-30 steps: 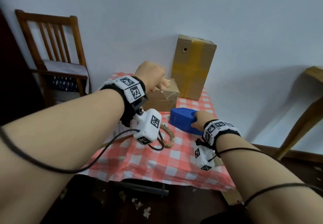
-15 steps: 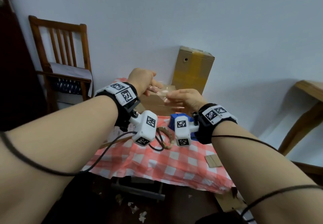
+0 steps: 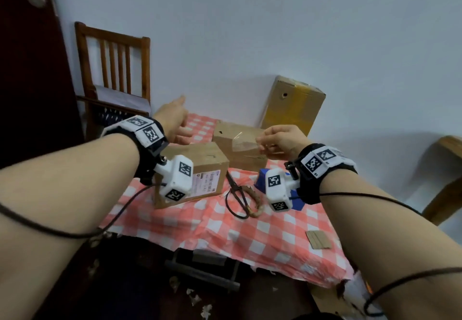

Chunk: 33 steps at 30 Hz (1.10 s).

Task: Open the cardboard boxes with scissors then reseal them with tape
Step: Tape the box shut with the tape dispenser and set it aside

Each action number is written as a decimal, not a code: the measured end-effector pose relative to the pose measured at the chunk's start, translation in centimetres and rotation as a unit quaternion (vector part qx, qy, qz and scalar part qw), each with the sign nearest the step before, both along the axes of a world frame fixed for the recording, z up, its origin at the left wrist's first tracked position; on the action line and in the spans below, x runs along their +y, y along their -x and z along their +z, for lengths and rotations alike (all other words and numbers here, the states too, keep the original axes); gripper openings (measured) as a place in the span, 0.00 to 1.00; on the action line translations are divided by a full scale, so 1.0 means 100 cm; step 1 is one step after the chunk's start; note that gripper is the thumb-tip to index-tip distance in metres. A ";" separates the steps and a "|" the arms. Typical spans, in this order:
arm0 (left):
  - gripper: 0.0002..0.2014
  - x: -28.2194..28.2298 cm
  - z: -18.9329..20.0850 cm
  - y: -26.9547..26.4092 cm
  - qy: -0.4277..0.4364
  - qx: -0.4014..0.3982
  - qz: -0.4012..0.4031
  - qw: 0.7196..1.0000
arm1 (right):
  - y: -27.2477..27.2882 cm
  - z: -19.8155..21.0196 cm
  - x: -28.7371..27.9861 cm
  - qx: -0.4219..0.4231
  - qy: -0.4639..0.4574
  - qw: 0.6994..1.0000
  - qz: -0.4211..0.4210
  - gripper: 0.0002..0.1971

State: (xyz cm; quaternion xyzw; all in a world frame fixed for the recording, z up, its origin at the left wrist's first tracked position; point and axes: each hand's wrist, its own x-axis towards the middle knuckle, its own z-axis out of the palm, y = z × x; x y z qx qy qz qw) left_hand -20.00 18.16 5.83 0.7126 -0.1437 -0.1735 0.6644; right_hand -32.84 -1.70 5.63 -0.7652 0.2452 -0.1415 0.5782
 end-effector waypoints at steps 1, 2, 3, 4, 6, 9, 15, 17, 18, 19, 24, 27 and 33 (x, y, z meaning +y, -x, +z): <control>0.23 -0.003 -0.002 0.002 -0.002 0.012 -0.031 0.999 | -0.005 0.002 0.004 0.007 0.005 1.000 0.018 0.07; 0.20 -0.006 -0.005 0.004 -0.008 0.024 -0.065 0.998 | -0.012 0.003 0.009 0.014 0.013 0.999 0.039 0.09; 0.16 -0.010 -0.007 0.007 -0.020 0.035 -0.095 0.995 | -0.019 0.004 0.015 0.020 0.023 0.998 0.055 0.11; 0.14 -0.015 -0.009 0.009 -0.034 0.042 -0.115 0.992 | -0.025 0.005 0.021 0.027 0.038 0.997 0.068 0.11; 0.14 -0.019 -0.011 0.009 -0.054 0.050 -0.140 0.987 | -0.032 0.008 0.031 0.043 0.074 0.993 0.079 0.10; 0.16 -0.016 -0.013 0.002 -0.079 0.041 -0.149 0.985 | -0.036 0.010 0.034 0.052 0.094 0.991 0.076 0.08; 0.06 -0.009 -0.019 -0.004 -0.138 -0.028 -0.156 0.978 | -0.046 0.008 0.039 0.061 0.097 0.991 0.065 0.08; 0.06 -0.008 -0.021 -0.007 -0.144 -0.042 -0.141 0.979 | -0.048 0.009 0.040 0.064 0.097 0.991 0.066 0.07; 0.06 -0.008 -0.022 -0.008 -0.144 -0.047 -0.136 0.979 | -0.049 0.009 0.040 0.065 0.099 0.991 0.069 0.07; 0.06 -0.008 -0.022 -0.010 -0.143 -0.051 -0.130 0.980 | -0.051 0.009 0.039 0.066 0.100 0.990 0.069 0.06; 0.05 -0.009 -0.025 -0.018 -0.139 -0.055 -0.106 0.983 | -0.060 0.005 0.034 0.088 0.110 0.986 0.086 0.02; 0.06 -0.013 -0.029 -0.025 -0.173 -0.067 -0.085 0.979 | -0.067 -0.002 0.035 0.111 0.118 0.981 0.102 0.03; 0.07 -0.021 -0.039 -0.036 -0.262 -0.109 -0.062 0.957 | -0.092 -0.027 0.034 0.144 0.281 0.943 0.108 0.09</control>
